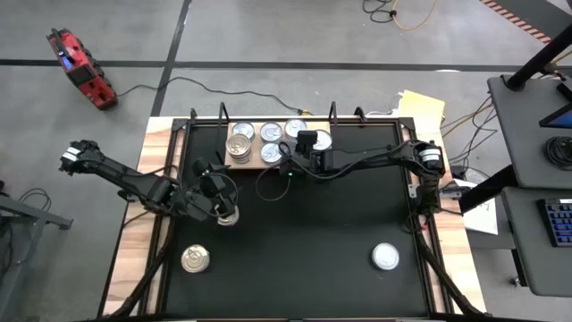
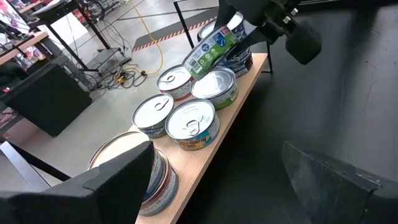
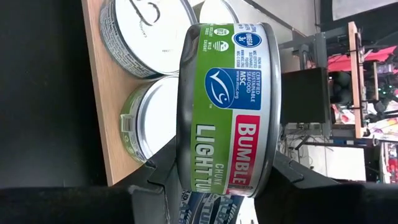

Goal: Stack canned seafood by type on shelf
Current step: Stack the green tuna can on top of the other green tuna can on the shelf

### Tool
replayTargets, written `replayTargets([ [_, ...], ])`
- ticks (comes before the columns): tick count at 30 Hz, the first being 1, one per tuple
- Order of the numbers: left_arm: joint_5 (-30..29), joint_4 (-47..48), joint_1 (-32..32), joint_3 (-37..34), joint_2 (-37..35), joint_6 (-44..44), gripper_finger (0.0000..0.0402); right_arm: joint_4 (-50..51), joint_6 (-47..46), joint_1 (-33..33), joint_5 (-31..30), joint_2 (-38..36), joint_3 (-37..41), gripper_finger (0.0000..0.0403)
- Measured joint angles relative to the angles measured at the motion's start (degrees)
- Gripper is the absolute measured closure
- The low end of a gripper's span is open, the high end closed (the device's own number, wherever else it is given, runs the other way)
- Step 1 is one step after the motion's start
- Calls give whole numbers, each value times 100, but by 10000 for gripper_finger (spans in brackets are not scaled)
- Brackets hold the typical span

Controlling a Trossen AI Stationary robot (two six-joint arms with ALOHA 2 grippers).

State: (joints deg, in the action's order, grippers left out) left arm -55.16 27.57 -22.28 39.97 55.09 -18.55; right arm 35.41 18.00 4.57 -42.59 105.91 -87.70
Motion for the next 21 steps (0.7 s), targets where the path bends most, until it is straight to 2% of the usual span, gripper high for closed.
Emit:
replayTargets([
  [21, 0, 46, 0, -4, 7, 0, 64, 51, -105, 107, 61, 304, -2, 268],
])
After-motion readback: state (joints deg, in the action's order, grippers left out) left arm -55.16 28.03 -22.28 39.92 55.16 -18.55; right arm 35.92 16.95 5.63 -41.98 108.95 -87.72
